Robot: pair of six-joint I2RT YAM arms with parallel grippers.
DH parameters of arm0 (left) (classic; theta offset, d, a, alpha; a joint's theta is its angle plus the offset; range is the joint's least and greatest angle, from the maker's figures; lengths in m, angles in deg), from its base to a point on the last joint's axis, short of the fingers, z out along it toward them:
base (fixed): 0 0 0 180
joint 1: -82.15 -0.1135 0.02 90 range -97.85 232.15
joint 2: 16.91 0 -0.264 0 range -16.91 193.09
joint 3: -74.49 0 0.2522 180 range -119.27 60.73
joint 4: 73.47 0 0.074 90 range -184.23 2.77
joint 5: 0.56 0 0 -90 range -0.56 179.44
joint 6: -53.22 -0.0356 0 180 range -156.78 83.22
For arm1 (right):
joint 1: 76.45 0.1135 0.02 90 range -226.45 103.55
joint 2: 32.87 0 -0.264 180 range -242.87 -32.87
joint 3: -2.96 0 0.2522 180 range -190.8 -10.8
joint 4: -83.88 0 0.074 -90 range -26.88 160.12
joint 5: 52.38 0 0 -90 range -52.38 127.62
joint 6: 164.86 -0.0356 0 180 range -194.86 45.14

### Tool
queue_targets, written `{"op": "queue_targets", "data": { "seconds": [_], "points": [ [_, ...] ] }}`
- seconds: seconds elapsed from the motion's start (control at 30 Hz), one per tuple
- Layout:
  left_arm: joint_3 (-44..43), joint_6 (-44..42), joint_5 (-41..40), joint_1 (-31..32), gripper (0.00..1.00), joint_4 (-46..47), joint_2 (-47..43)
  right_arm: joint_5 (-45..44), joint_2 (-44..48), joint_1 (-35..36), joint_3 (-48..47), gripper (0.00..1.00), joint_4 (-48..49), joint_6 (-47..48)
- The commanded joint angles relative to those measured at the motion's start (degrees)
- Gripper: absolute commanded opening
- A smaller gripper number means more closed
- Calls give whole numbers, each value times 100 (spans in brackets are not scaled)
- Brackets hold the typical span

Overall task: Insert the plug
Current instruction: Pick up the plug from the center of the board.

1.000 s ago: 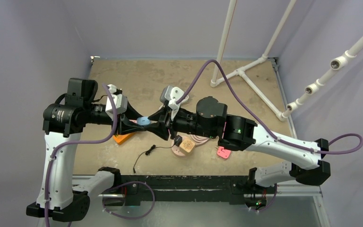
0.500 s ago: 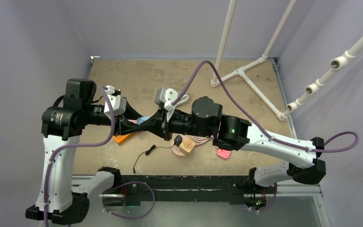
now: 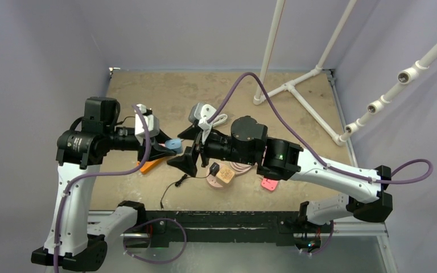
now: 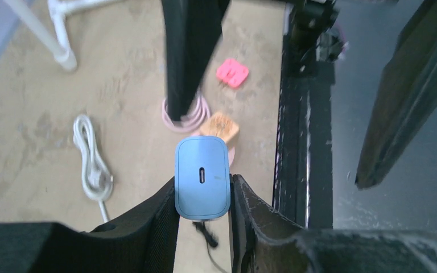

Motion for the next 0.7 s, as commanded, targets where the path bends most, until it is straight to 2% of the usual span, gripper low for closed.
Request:
{"op": "queue_targets", "data": {
  "seconds": [0.0, 0.03, 0.1, 0.2, 0.27, 0.43, 0.67],
  "points": [
    [620, 838, -1492, 43, 0, 796, -368, -731, 354, -347, 65, 89, 111, -60],
    [819, 1094, -2014, 39, 0, 1104, -472, -783, 438, -466, 99, 93, 171, -102],
    [1243, 1327, -2983, 41, 0, 1653, -765, -859, 572, -782, 205, 95, 301, -226],
    [1886, 1280, -4210, 34, 0, 2028, -1094, -1604, 467, -1105, 307, 93, 415, -417],
    [2244, 1180, -4681, 35, 0, 2071, -1289, -2222, 153, -1162, 279, 90, 302, -476],
    [3149, 1067, -5238, 34, 0, 2257, -1754, -2594, -715, -1162, 226, 86, 81, -1122],
    [3879, 981, -5188, 34, 0, 2948, -1858, -2157, -1120, -1163, 900, 84, 1397, -1350]
  ]
}}
